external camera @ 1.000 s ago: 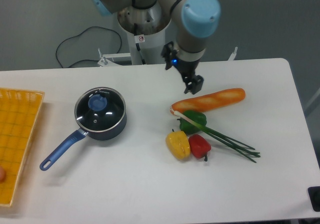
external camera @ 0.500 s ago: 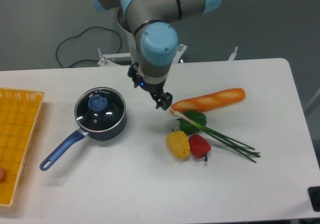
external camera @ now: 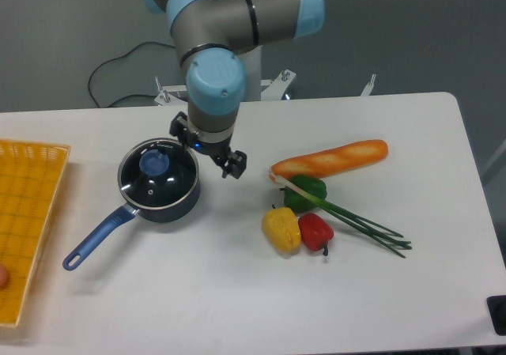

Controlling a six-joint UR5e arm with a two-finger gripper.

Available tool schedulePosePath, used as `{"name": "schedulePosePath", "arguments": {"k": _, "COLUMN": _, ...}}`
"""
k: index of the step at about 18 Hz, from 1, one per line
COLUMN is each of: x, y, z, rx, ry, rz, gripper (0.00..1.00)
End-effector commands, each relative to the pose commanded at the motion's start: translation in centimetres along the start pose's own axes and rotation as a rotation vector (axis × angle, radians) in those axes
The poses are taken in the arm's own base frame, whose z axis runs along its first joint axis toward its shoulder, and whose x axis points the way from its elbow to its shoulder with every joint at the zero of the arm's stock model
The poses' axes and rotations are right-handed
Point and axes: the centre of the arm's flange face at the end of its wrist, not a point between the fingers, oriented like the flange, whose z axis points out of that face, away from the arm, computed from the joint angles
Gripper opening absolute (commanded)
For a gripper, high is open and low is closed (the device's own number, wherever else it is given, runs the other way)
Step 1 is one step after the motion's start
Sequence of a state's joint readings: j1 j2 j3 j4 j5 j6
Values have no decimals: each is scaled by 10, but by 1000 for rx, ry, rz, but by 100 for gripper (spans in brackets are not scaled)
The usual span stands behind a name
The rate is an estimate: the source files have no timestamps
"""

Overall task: Open the lid
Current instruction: 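Move the gripper over the blue saucepan's glass lid knob, then lower the gripper onto the lid knob and close on it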

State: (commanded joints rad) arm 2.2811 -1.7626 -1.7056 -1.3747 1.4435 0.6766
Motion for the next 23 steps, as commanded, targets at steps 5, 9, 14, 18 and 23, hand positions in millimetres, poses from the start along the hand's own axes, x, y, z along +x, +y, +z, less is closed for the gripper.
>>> {"name": "schedulePosePath", "arguments": {"k": 5, "x": 40, "y": -8, "z": 19, "rx": 62, "ry": -52, "rz": -31, "gripper": 100}}
{"name": "schedulePosePath", "arguments": {"k": 9, "x": 63, "y": -13, "z": 28, "rx": 69, "ry": -70, "rz": -4, "gripper": 100}}
{"name": "schedulePosePath", "arguments": {"k": 14, "x": 69, "y": -10, "z": 23, "rx": 65, "ry": -108, "rz": 13, "gripper": 100}}
{"name": "schedulePosePath", "arguments": {"k": 18, "x": 87, "y": -16, "z": 34, "rx": 13, "ry": -165, "rz": 60, "gripper": 100}}
{"name": "schedulePosePath", "arguments": {"k": 23, "x": 90, "y": -27, "z": 49, "rx": 16, "ry": -160, "rz": 68, "gripper": 100}}
